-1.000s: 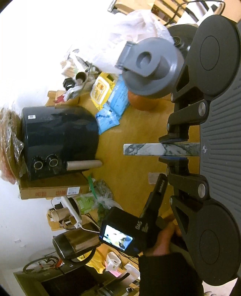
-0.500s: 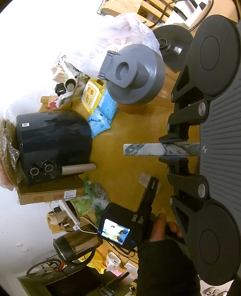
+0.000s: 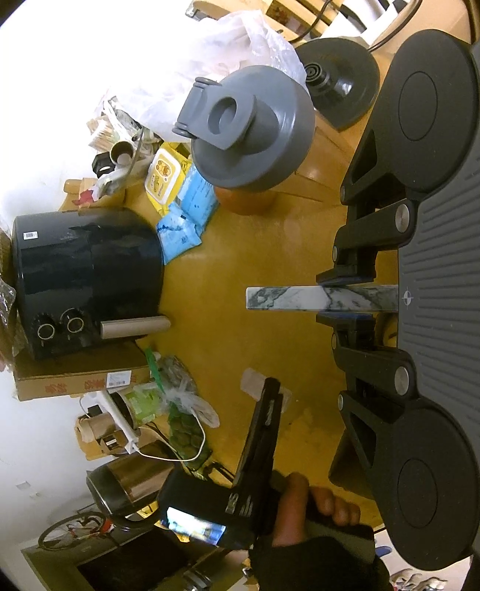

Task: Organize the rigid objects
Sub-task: 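Carry the clear tray with the left tool to the box while right tool carries the strip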

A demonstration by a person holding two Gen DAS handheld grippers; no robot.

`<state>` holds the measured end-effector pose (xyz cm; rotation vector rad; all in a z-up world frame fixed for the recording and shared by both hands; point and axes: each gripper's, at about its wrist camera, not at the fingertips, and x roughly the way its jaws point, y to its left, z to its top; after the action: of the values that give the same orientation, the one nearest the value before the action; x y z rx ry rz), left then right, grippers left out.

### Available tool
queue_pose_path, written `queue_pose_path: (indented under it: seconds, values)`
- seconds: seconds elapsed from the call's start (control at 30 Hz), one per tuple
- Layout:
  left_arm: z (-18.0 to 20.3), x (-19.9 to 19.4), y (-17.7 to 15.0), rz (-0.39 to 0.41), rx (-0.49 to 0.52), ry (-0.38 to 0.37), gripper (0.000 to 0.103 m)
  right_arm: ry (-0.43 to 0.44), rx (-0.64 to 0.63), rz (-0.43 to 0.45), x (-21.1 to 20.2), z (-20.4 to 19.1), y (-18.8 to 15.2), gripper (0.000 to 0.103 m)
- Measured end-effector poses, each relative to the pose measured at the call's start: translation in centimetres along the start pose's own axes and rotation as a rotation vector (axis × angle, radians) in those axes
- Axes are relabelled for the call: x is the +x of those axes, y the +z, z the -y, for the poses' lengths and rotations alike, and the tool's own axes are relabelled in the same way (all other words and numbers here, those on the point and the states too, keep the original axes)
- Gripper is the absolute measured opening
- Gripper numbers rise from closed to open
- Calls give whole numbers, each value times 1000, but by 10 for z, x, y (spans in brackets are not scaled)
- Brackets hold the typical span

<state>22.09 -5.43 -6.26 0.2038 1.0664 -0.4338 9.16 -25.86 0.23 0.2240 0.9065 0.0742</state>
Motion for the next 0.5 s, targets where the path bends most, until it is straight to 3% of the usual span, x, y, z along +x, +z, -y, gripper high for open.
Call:
queue_pose_path:
  seconds: [0.5]
  values:
    - [1, -59, -12, 97, -32, -36, 33, 40, -23, -18, -1, -11, -4, 17]
